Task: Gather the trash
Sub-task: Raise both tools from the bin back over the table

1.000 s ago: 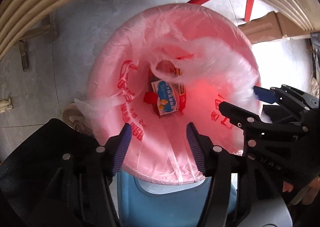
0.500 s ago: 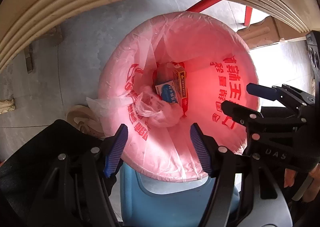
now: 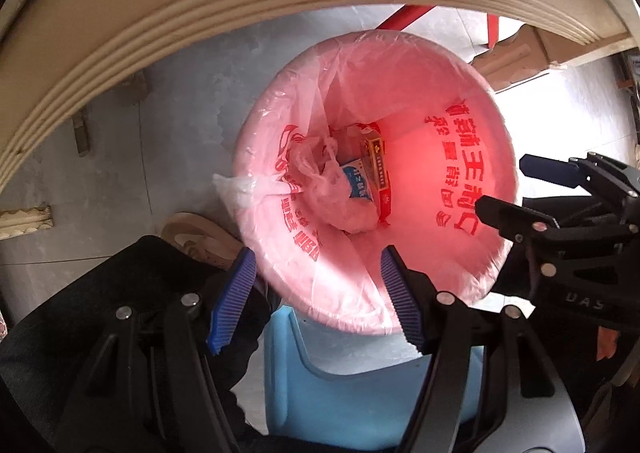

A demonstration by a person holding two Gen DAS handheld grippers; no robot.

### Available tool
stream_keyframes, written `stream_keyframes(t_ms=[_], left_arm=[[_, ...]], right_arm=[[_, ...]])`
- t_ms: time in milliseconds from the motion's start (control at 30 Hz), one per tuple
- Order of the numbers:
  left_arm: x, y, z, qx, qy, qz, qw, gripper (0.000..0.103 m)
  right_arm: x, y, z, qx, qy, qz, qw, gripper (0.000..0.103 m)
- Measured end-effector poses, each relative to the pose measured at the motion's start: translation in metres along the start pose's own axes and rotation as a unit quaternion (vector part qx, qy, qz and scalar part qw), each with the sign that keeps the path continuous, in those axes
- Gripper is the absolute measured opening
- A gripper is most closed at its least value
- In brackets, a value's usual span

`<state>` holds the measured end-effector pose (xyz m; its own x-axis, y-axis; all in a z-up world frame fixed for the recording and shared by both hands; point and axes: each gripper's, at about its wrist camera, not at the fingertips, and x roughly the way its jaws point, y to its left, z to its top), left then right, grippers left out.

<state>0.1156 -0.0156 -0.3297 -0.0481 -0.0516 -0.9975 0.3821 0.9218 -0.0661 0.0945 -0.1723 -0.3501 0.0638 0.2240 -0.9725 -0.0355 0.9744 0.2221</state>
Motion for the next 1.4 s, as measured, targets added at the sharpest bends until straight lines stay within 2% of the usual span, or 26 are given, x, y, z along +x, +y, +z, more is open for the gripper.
stream_keyframes(t_ms=[233,367,533,667,800,900,1000,1133,1233,1400], left_arm=[[-0.065,0.004,-0.031,0.030,-0.045,0.008,0.9985,0.064],[-0.131,0.008,-0.041,0.054,-0.096,0.025,0.9936,0.064],[-0.220,0.022,-0.023,0.042,-0.155,0.005,0.9870,0.067],[-0.295,0.017,0.003,0.058,-0.200,0.042,0.9772,0.069],[-0.345,0.005,0.033,0.080,-0.213,0.057,0.9720,0.072],[-0.363,-0.003,0.055,0.099,-0.209,0.060,0.9711,0.072],[-0.373,-0.006,0.079,0.104,-0.193,0.054,0.9742,0.072],[-0.369,0.000,0.118,0.061,-0.154,0.021,0.9859,0.072],[-0.359,0.002,0.140,0.036,-0.134,0.016,0.9902,0.072],[-0.339,-0.007,0.176,0.028,-0.103,-0.005,0.9942,0.072]], right_arm=[[-0.067,0.024,-0.015,-0.028,-0.049,0.025,0.998,0.067],[-0.131,0.036,-0.022,-0.053,-0.090,0.050,0.993,0.067],[-0.216,0.038,-0.009,-0.064,-0.155,0.058,0.984,0.067],[-0.283,0.039,0.011,-0.077,-0.206,0.035,0.975,0.070],[-0.328,0.041,0.029,-0.089,-0.241,0.010,0.966,0.073],[-0.350,0.040,0.043,-0.092,-0.251,0.015,0.964,0.073],[-0.361,0.037,0.060,-0.096,-0.254,0.013,0.962,0.073],[-0.363,0.038,0.078,-0.098,-0.253,0.007,0.962,0.073],[-0.360,0.035,0.092,-0.100,-0.249,0.004,0.963,0.073],[-0.345,0.028,0.115,-0.107,-0.231,0.002,0.967,0.073]])
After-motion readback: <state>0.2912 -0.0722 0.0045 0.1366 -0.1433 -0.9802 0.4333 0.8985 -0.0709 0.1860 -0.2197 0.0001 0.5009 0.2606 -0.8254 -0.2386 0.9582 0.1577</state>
